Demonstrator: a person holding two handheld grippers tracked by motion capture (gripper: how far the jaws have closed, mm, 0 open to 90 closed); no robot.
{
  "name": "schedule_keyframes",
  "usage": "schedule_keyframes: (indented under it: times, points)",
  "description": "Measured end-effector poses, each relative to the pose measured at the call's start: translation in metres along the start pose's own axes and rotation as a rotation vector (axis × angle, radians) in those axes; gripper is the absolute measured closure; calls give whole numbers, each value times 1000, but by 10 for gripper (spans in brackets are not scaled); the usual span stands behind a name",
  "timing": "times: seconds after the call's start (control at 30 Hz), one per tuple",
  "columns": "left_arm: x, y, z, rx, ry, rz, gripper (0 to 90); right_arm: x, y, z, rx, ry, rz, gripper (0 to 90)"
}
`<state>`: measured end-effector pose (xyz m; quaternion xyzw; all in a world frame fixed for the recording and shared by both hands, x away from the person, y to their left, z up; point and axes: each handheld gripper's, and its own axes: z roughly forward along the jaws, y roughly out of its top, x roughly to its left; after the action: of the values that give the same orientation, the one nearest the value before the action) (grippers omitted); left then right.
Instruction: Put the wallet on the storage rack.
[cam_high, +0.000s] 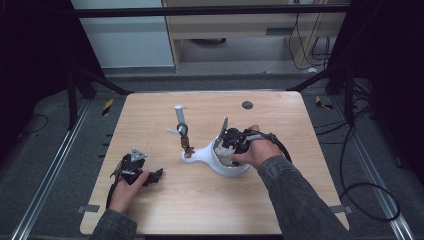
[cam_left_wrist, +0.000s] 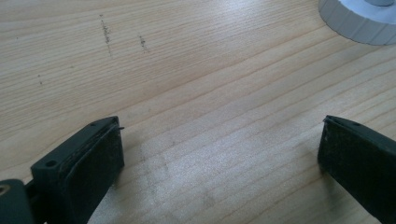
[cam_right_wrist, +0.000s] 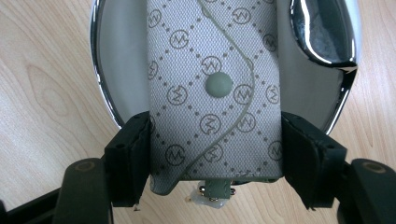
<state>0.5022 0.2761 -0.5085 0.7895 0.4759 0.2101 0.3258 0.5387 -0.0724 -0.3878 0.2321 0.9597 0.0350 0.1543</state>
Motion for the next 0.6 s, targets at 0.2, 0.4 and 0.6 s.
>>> schedule_keyframes:
  times: [0.2, 0.4, 0.6]
  points:
    - [0, 0, 0, 0, 0, 0, 0, -1, 1, 1, 3, 3, 3, 309]
    - [0, 0, 0, 0, 0, 0, 0, -1, 2, 4, 0, 8, 6, 307]
    - [0, 0, 0, 0, 0, 0, 0, 0, 2, 4, 0, 9, 3, 307]
